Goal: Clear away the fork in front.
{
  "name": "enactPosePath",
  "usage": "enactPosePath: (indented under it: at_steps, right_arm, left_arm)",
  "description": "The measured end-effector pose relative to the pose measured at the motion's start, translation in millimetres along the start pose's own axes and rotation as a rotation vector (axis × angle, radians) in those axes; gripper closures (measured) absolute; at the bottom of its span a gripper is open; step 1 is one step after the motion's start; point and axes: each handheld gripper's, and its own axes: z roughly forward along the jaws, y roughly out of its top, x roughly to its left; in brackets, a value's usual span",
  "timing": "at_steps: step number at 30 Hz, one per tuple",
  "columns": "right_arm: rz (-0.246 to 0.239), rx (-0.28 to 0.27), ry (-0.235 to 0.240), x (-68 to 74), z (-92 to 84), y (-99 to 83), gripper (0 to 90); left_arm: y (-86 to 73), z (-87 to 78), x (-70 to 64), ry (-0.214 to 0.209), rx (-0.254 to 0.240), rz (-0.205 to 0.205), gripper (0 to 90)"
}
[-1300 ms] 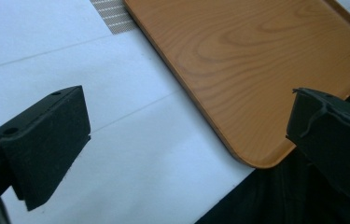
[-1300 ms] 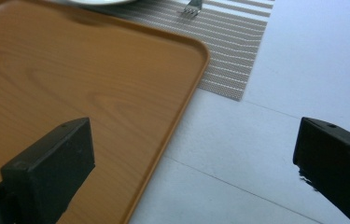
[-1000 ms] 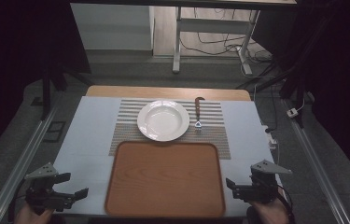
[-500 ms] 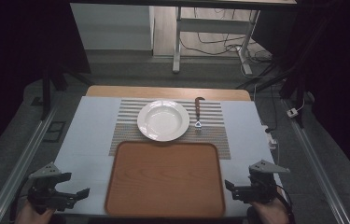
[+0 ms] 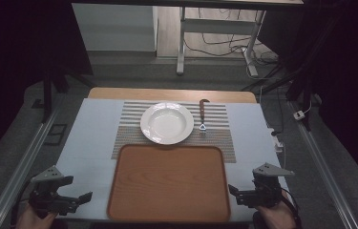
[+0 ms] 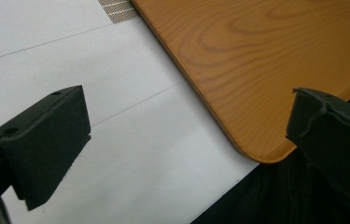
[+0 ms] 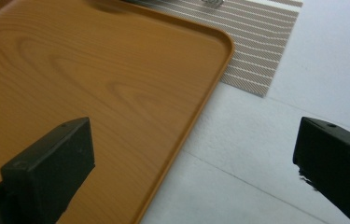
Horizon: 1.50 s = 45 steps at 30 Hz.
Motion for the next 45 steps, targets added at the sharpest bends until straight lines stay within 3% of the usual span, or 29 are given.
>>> enactPosePath:
  at_steps: [21,29,45]
  right_arm:
    - [-0.105,0.006,0.033,1.2,16.7,15.4,0.0]
    - [-0.109,0.023,0.037,0.4,30.0,25.6,0.0]
    - [-0.155,0.067,-0.015,-2.5,59.9,42.8,0.0]
  left_arm:
    - [0.5,1.0,2.1,-0.015,0.009,-0.015,0.0]
    - [0.5,1.5,2.4,-0.019,0.012,-0.014,0.0]
    - [0.9,2.3,2.2,-0.023,0.018,-0.011,0.0]
